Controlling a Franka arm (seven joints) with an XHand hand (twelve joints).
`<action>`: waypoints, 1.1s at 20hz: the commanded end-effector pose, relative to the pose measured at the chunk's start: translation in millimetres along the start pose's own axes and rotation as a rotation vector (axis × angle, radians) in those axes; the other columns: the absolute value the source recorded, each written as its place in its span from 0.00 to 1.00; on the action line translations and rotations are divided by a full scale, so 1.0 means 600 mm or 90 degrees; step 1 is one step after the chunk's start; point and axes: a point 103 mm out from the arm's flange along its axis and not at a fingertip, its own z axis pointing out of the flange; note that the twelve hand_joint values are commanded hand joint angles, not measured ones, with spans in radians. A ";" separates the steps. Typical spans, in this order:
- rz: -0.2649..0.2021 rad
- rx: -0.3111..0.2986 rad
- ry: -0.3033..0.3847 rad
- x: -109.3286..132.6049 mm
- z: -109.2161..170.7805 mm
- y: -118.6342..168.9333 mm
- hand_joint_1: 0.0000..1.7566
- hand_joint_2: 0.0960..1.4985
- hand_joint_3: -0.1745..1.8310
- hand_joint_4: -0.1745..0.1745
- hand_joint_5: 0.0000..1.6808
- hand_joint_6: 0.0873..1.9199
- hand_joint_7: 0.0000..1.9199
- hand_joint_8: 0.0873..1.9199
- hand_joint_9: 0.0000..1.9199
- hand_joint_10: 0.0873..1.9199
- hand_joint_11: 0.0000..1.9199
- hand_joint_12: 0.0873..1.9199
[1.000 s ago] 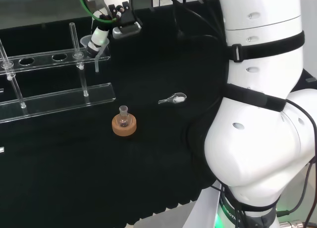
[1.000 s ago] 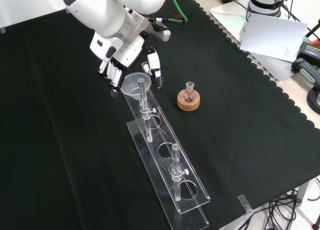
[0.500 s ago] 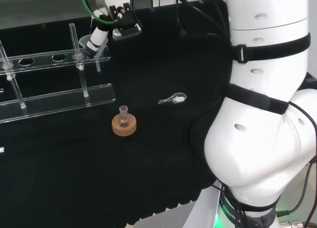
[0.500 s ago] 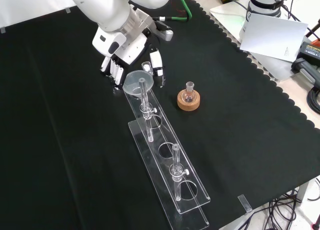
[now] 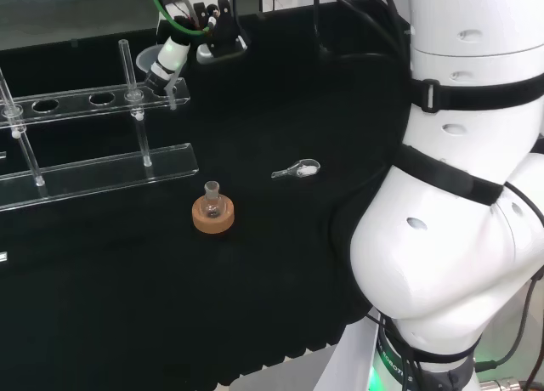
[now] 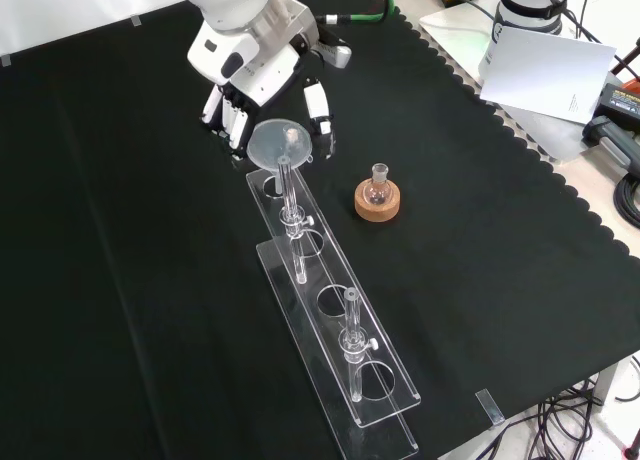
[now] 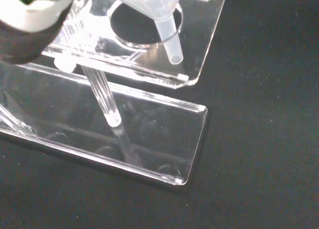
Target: Pick up the funnel from the transparent funnel stand.
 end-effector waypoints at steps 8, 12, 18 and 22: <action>-0.012 -0.025 0.021 -0.002 -0.058 -0.026 0.46 0.35 0.33 0.50 0.36 0.27 0.49 0.35 0.46 0.17 0.20 0.71; -0.018 -0.027 0.033 -0.001 -0.076 -0.039 0.46 0.35 0.33 0.49 0.36 0.28 0.49 0.35 0.47 0.17 0.20 0.71; -0.021 -0.039 0.035 -0.002 -0.100 -0.058 0.46 0.36 0.34 0.50 0.36 0.28 0.49 0.35 0.47 0.17 0.20 0.71; -0.017 -0.049 0.043 -0.002 -0.105 -0.065 0.47 0.35 0.36 0.50 0.37 0.29 0.50 0.34 0.47 0.18 0.20 0.70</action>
